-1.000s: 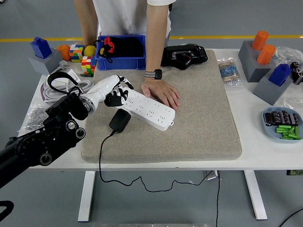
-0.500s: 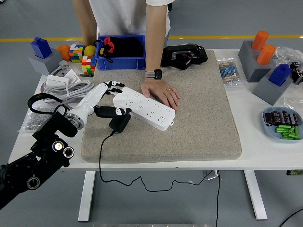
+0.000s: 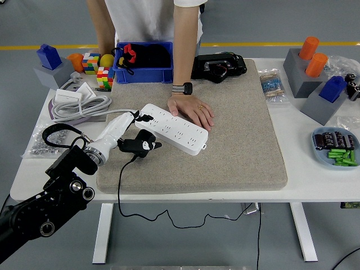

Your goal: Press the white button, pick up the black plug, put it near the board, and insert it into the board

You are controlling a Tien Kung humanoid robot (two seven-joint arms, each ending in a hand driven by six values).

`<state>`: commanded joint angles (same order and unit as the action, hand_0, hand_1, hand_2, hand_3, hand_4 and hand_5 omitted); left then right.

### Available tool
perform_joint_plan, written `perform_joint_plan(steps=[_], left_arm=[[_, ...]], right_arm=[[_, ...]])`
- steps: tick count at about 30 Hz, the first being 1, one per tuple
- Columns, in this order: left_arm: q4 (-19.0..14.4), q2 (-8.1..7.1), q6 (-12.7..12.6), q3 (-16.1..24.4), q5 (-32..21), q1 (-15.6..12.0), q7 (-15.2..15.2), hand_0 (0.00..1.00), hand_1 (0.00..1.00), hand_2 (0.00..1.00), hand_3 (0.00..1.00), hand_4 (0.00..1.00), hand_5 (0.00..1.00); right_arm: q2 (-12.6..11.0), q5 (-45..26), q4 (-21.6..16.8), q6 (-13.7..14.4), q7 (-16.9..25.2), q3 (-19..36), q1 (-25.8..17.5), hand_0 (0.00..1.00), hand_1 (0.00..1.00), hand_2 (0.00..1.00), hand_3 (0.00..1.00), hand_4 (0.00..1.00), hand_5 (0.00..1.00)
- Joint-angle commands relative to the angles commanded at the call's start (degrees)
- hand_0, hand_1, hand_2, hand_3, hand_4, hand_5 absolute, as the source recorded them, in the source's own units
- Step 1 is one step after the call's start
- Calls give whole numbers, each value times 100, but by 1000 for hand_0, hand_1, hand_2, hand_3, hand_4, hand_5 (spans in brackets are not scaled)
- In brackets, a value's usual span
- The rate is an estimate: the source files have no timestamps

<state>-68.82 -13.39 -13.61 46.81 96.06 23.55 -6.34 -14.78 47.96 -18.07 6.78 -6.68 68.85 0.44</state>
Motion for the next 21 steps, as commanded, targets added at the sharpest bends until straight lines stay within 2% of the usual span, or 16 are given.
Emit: perform_joint_plan(steps=[2,3,14,15,21], left_arm=[[77,10,-27,-46,38,28,48,739,752,698,699,976,197],[107,13,-38,-67,55,42,64,642,695,656,684,926,17],[453,63,-64,-216,303,118,138,614,683,648,658,917,2],[465,64,-64,-216,303,115,140,561,695,662,659,914,2],[496,64,-63,-221,314,152,132,557,705,670,660,915,2]], right_arm=[[-1,-4,-1,-1,0,-9,2,601,505,511,536,652,336],[-1,-3,-1,-2,0,-11,3,601,505,513,536,652,337],[-3,-13,-3,-3,2,-28,7,601,506,513,536,652,337],[-3,-13,-5,-3,2,-29,6,601,506,513,536,652,337],[-3,-17,-3,-4,0,-36,17,600,507,513,536,652,337]])
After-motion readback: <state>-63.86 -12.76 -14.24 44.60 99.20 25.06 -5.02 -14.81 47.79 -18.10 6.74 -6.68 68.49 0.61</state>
